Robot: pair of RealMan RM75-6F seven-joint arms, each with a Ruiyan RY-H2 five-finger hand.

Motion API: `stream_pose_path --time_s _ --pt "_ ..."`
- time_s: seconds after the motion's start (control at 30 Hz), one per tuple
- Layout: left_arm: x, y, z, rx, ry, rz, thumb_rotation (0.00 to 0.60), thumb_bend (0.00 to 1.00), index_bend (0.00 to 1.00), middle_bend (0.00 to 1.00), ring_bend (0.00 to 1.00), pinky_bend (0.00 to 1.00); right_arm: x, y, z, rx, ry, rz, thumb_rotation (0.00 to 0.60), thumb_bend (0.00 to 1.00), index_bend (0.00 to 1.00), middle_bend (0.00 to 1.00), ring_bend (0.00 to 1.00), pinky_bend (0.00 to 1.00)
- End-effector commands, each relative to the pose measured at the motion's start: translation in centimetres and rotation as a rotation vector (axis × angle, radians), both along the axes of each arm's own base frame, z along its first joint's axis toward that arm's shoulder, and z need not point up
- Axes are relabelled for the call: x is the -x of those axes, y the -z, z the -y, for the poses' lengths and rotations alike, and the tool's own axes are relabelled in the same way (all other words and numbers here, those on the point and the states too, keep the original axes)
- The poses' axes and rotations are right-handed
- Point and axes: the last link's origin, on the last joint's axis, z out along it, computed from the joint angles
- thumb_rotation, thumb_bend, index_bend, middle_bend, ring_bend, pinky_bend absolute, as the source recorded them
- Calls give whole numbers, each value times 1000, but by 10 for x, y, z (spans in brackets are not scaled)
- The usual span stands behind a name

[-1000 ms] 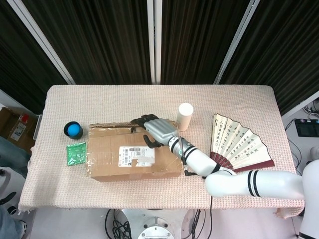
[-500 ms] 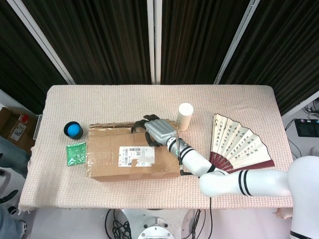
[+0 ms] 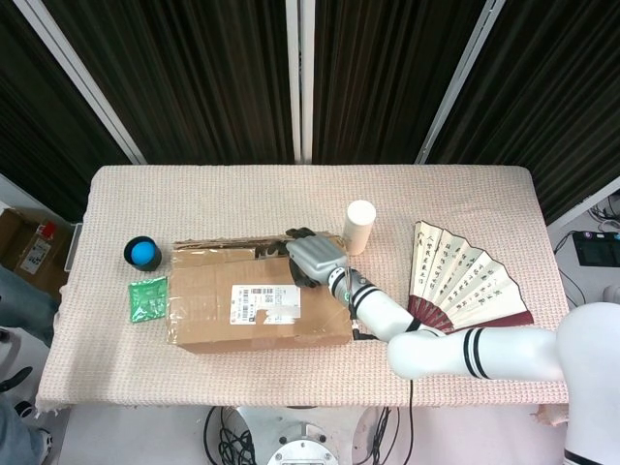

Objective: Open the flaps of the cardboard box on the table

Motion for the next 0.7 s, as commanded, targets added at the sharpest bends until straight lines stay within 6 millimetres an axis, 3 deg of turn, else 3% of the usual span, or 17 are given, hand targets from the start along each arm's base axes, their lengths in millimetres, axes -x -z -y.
stream_pose_path --time_s 0.03,0.37,0.7 --pt "-1 -1 0 2 0 -2 600 34 54 106 69 165 -4 -7 -3 -20 22 57 600 884 228 271 0 0" --pt "-8 1 -4 10 15 -1 600 35 54 107 69 165 1 -44 -14 -103 86 181 600 884 216 345 0 0" --pt "-19 3 -11 19 41 0 600 35 54 106 68 165 8 -94 -40 -166 100 326 600 883 15 378 0 0"
